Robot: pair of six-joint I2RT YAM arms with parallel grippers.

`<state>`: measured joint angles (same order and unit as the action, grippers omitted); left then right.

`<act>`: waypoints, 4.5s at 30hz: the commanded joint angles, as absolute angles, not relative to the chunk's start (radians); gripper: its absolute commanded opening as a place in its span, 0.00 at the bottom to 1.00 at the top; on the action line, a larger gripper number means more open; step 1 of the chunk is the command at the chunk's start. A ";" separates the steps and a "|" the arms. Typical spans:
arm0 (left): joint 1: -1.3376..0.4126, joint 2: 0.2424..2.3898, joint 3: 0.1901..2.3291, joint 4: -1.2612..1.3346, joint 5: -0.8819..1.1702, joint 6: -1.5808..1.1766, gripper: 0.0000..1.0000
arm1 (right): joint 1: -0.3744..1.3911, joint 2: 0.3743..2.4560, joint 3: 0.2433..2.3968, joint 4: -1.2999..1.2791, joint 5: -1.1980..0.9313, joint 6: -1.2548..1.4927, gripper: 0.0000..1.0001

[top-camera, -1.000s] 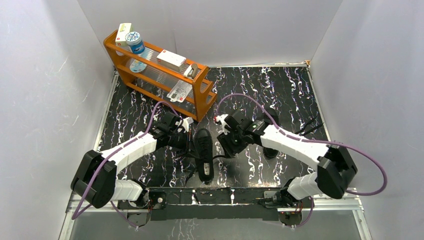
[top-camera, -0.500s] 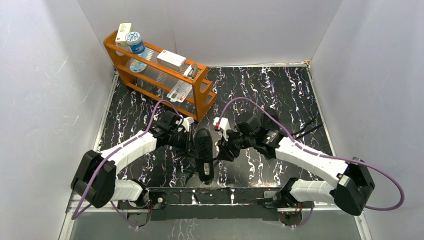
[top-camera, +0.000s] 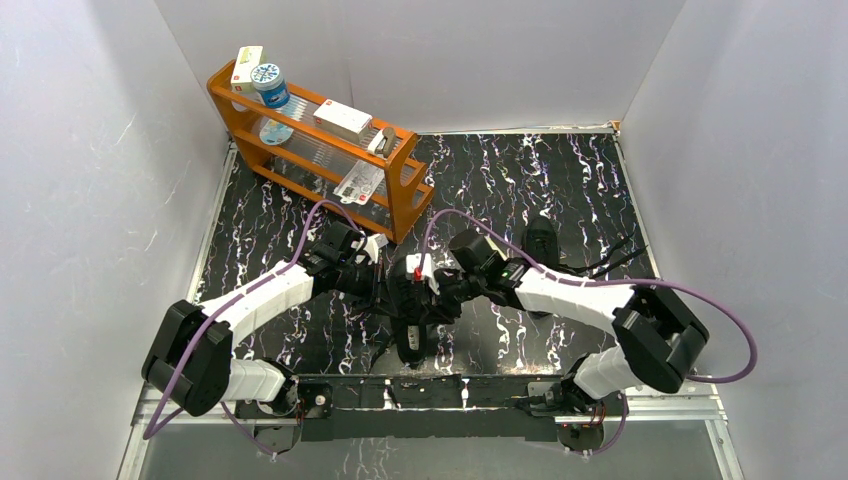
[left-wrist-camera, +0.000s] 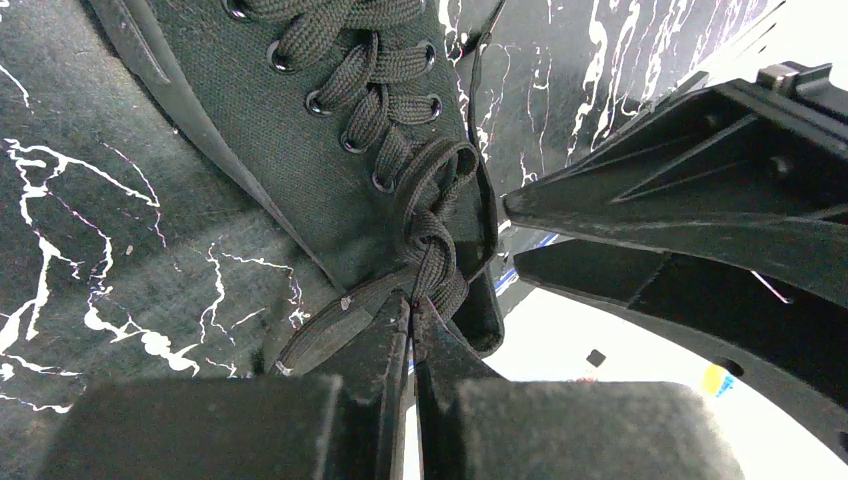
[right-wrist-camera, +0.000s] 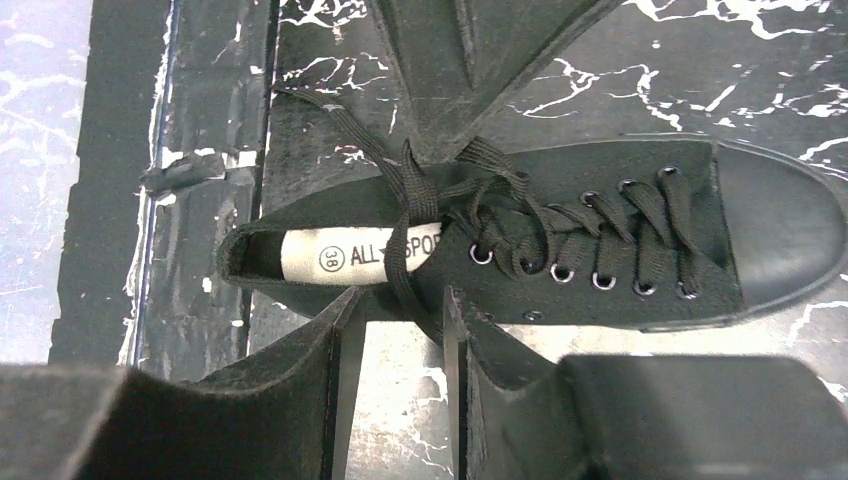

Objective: Tie the shoes
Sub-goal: Wrap the shoelace around the shoelace.

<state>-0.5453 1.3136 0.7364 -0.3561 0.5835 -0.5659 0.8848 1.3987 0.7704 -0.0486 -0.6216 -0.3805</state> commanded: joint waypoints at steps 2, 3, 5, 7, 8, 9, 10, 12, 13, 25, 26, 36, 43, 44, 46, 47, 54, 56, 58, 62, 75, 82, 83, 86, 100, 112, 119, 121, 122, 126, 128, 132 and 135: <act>-0.540 1.289 0.776 -0.374 0.606 -0.575 0.00 | 0.885 1.434 0.764 0.047 -0.730 -0.410 0.41; -0.540 1.289 0.776 -0.373 0.610 -0.576 0.00 | 0.885 1.442 0.760 0.057 -0.728 -0.407 0.39; -0.540 1.290 0.778 -0.374 0.619 -0.577 0.00 | 0.885 1.443 0.741 0.088 -0.716 -0.397 0.38; -0.540 1.287 0.776 -0.374 0.619 -0.578 0.00 | 0.885 1.445 0.738 0.107 -0.706 -0.389 0.34; -0.541 1.283 0.775 -0.374 0.618 -0.578 0.00 | 0.885 1.448 0.739 0.109 -0.703 -0.385 0.31; -0.540 1.281 0.774 -0.375 0.617 -0.578 0.00 | 0.885 1.451 0.739 0.106 -0.702 -0.386 0.28; -0.541 1.279 0.772 -0.378 0.616 -0.578 0.00 | 0.885 1.451 0.737 0.105 -0.700 -0.385 0.27; -0.540 1.274 0.772 -0.379 0.619 -0.577 0.00 | 0.885 1.450 0.729 0.112 -0.694 -0.377 0.26; -0.540 1.272 0.770 -0.379 0.620 -0.577 0.00 | 0.885 1.448 0.724 0.118 -0.691 -0.371 0.26; -0.540 1.217 0.759 -0.423 0.645 -0.569 0.00 | 0.885 1.391 0.757 -0.054 -0.575 -0.128 0.00; -0.540 1.203 0.751 -0.427 0.647 -0.571 0.00 | 0.885 1.389 0.754 -0.077 -0.575 -0.074 0.00; -0.541 1.156 0.640 -0.404 0.707 -0.628 0.00 | 0.885 1.336 0.750 -0.043 -0.474 0.280 0.00; -0.540 1.123 0.579 -0.398 0.723 -0.663 0.00 | 0.885 1.406 0.802 -0.010 -0.499 0.270 0.00; -0.540 1.120 0.572 -0.399 0.723 -0.671 0.00 | 0.885 1.418 0.814 -0.014 -0.492 0.271 0.00; -0.541 1.117 0.561 -0.399 0.721 -0.689 0.00 | 0.885 1.437 0.834 -0.017 -0.467 0.278 0.00; -0.540 1.118 0.558 -0.397 0.723 -0.697 0.00 | 0.885 1.444 0.840 -0.011 -0.464 0.281 0.00; -0.540 1.117 0.572 -0.407 0.724 -0.696 0.01 | 0.885 1.456 0.847 -0.009 -0.416 0.292 0.00; -0.540 1.117 0.579 -0.421 0.720 -0.694 0.08 | 0.885 1.453 0.843 -0.011 -0.417 0.285 0.00; -0.540 1.116 0.608 -0.457 0.710 -0.677 0.16 | 0.885 1.458 0.845 -0.014 -0.449 0.272 0.00; -0.540 1.101 0.739 -0.571 0.641 -0.606 0.30 | 0.885 1.455 0.840 -0.033 -0.471 0.256 0.00; -0.532 1.288 1.012 -0.595 0.502 -0.464 0.45 | 0.885 1.406 0.807 -0.054 -0.494 0.243 0.00; -0.532 1.508 1.056 -0.484 0.609 -0.417 0.36 | 0.885 1.391 0.789 -0.041 -0.490 0.246 0.00; -0.532 1.527 1.050 -0.478 0.627 -0.409 0.36 | 0.885 1.388 0.784 -0.034 -0.490 0.250 0.00; -0.532 1.540 0.998 -0.431 0.672 -0.421 0.36 | 0.885 1.383 0.771 -0.013 -0.487 0.260 0.00; -0.532 1.525 0.887 -0.362 0.683 -0.468 0.24 | 0.885 1.412 0.790 0.021 -0.489 0.264 0.00; -0.532 1.305 0.881 -0.401 0.516 -0.533 0.40 | 0.885 1.458 0.810 0.002 -0.494 0.259 0.00; -0.532 1.191 0.930 -0.436 0.507 -0.546 0.63 | 0.885 1.453 0.808 0.008 -0.505 0.255 0.00; -0.534 1.224 0.942 -0.442 0.525 -0.542 0.63 | 0.885 1.452 0.810 0.011 -0.502 0.253 0.00; -0.535 1.242 0.946 -0.450 0.533 -0.537 0.62 | 0.885 1.452 0.810 0.014 -0.502 0.253 0.00; -0.548 1.271 0.954 -0.458 0.538 -0.522 0.62 | 0.885 1.457 0.817 0.018 -0.504 0.252 0.00; -0.559 1.279 0.949 -0.472 0.540 -0.522 0.62 | 0.885 1.456 0.816 0.020 -0.501 0.252 0.00; -0.610 1.291 0.935 -0.478 0.531 -0.532 0.62 | 0.885 1.458 0.816 0.024 -0.500 0.252 0.00; -0.632 1.303 0.934 -0.478 0.528 -0.533 0.58 | 0.885 1.463 0.819 0.026 -0.502 0.252 0.00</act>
<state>-0.6010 1.3006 0.9249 -0.4538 0.5125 -0.5388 0.8848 1.4815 0.7837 -0.0216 -0.4820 0.2592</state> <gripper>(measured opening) 0.600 0.011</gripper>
